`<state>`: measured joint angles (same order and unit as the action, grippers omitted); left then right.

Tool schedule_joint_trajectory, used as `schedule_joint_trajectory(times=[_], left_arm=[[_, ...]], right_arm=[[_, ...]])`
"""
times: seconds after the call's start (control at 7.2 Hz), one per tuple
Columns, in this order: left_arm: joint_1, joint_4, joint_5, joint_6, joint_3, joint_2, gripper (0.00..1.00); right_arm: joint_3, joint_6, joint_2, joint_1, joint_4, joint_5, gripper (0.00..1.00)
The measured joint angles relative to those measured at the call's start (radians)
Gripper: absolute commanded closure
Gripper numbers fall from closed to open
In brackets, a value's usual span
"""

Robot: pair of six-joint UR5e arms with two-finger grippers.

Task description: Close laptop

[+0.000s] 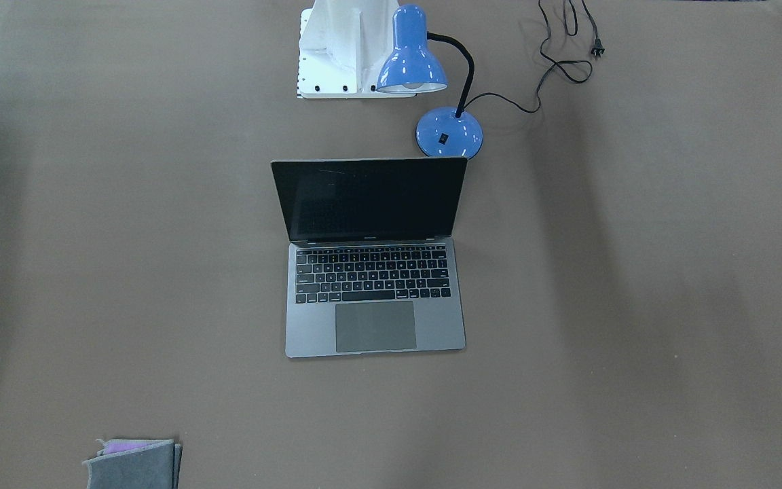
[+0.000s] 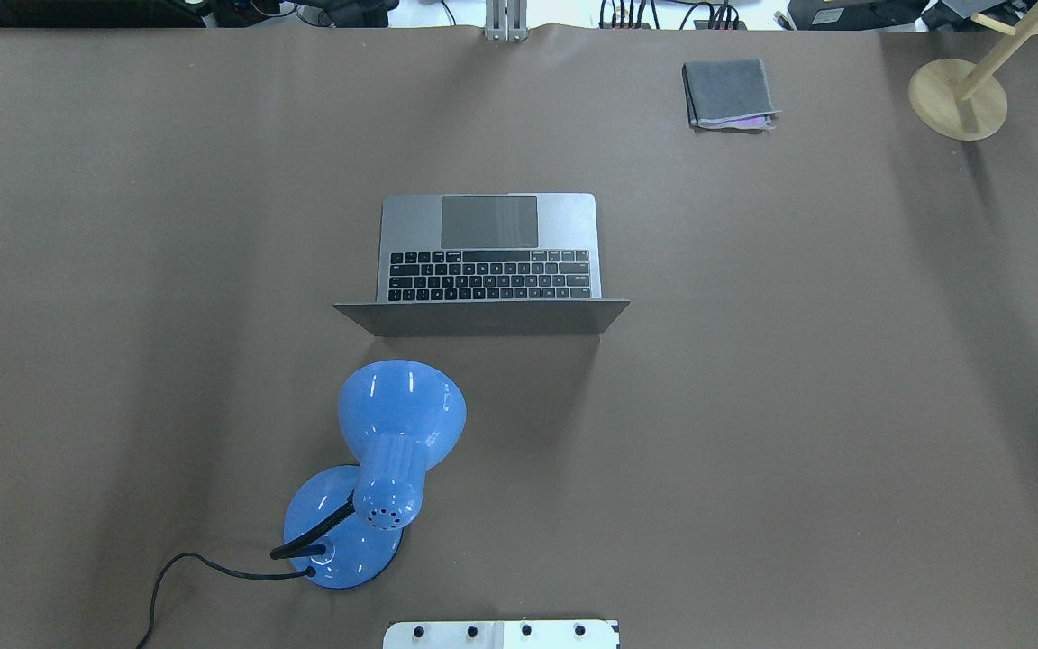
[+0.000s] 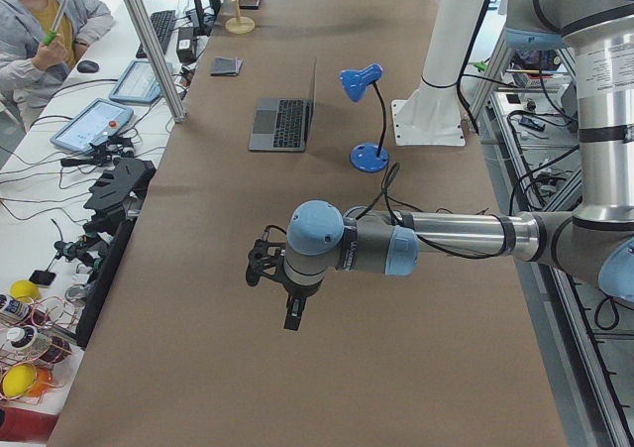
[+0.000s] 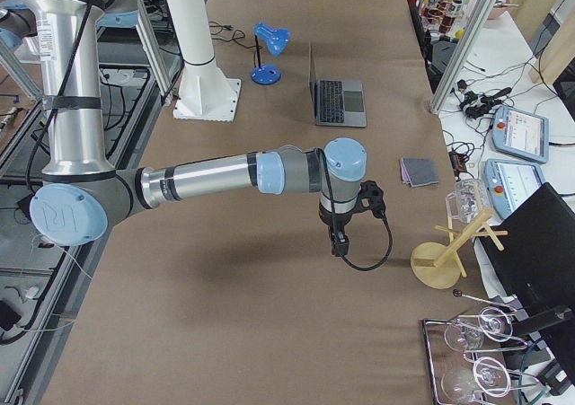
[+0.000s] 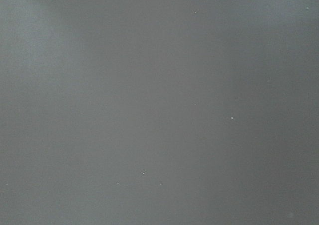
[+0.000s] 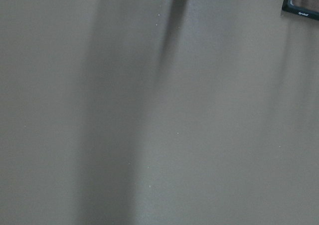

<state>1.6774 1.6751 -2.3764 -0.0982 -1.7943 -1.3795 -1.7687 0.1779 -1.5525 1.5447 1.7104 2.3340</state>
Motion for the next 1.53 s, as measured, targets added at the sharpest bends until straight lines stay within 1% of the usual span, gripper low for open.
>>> schedule_joint_trajectory(times=[1.25,1.53], left_arm=[[-0.001,0.018,-0.013,-0.001,-0.002,0.016,0.02],[-0.002,0.019,-0.013,0.001,-0.002,0.017,0.02]], right_arm=[[0.006,0.0,-0.007,-0.011,-0.003,0.006,0.0],[0.006,0.0,-0.011,-0.015,-0.002,0.04,0.0]])
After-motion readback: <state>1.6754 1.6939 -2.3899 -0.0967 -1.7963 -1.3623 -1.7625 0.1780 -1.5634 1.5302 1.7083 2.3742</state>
